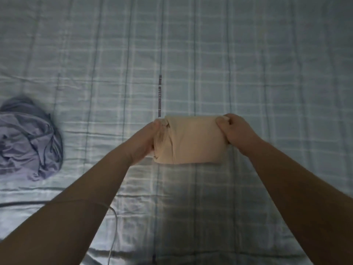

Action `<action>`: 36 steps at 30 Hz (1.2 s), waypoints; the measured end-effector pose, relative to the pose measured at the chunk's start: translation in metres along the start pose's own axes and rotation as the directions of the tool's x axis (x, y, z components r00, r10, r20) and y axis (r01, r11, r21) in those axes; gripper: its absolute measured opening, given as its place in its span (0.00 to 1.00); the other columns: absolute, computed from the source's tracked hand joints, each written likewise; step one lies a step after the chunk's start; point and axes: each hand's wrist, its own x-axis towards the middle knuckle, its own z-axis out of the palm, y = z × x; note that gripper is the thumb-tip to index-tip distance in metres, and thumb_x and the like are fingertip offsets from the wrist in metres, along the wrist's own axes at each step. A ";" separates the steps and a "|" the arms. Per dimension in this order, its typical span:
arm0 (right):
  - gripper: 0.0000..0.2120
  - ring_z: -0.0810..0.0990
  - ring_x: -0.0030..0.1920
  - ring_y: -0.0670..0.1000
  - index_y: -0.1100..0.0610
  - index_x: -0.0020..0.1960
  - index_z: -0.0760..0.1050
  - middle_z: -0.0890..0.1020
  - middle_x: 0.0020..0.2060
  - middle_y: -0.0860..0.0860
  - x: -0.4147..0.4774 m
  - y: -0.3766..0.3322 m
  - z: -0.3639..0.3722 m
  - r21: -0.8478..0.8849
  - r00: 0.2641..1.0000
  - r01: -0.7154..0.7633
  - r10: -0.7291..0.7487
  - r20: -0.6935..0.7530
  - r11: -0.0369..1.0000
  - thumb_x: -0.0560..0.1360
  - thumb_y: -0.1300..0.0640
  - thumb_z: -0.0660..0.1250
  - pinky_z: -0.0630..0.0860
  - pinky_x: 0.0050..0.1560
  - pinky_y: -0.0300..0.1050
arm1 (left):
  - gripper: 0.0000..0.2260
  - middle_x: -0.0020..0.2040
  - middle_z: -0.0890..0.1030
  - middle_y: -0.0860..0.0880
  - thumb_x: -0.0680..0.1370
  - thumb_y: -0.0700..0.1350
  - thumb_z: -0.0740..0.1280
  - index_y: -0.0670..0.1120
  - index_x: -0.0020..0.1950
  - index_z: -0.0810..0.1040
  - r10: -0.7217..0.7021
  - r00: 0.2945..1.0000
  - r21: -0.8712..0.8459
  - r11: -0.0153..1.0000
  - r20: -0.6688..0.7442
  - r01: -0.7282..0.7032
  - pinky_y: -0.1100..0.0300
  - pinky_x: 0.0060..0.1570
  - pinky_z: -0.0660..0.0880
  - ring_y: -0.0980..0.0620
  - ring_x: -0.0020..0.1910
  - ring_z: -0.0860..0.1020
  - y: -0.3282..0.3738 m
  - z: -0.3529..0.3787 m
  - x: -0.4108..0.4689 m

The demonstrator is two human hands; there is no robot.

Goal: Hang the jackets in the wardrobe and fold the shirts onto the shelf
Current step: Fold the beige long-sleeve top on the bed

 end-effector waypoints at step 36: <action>0.29 0.79 0.57 0.59 0.61 0.59 0.75 0.80 0.54 0.57 -0.011 0.042 0.062 0.028 0.943 -0.308 0.308 -0.127 0.951 0.75 0.35 0.64 0.69 0.50 0.44 | 0.43 0.70 0.73 0.40 0.72 0.67 0.69 0.37 0.73 0.65 -0.129 0.876 0.256 0.927 -0.465 0.273 0.53 0.62 0.72 0.41 0.66 0.74 -0.041 0.033 0.046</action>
